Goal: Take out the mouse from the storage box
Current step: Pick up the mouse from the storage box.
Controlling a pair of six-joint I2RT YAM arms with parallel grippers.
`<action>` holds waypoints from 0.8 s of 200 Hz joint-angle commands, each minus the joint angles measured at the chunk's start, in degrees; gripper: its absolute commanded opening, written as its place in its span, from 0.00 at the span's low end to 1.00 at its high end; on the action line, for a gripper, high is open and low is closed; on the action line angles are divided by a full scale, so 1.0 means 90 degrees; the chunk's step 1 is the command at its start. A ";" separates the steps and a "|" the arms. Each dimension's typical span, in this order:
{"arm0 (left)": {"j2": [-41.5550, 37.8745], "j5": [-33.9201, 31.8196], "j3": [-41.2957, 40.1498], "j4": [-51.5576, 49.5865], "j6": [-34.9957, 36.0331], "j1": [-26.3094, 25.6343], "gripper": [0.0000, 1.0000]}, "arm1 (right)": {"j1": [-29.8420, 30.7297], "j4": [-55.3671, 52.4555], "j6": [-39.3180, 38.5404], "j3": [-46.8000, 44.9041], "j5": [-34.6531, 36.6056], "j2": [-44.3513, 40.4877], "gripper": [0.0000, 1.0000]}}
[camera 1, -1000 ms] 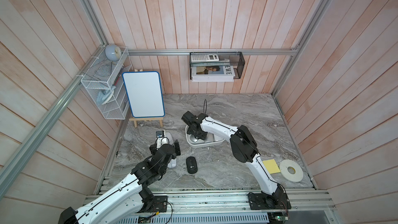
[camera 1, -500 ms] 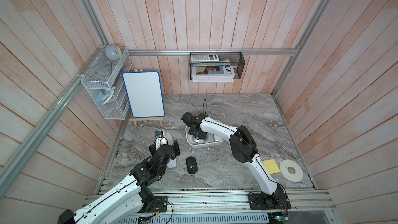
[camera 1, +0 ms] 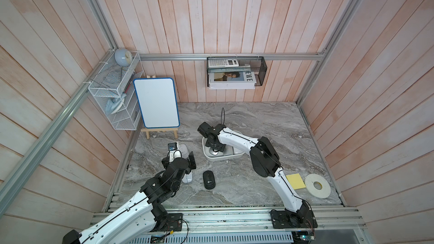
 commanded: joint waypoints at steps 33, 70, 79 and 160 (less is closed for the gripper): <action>-0.0065 0.0022 -0.0097 0.0052 0.0053 0.0034 1.00 | -0.0006 0.0342 -0.0125 -0.0578 0.0274 -0.0322 0.51; -0.0058 0.0026 -0.0110 0.0067 0.0051 0.0034 1.00 | 0.0051 0.0498 -0.0398 -0.0702 0.0571 -0.0706 0.51; -0.0047 0.0026 -0.0105 0.0067 0.0054 0.0034 1.00 | 0.0024 0.0600 -0.0410 -0.0780 0.0495 -0.0731 0.44; 0.0017 0.0036 -0.0100 0.0106 0.0054 0.0034 1.00 | 0.0018 0.0850 -0.0568 -0.1077 0.0364 -0.0989 0.20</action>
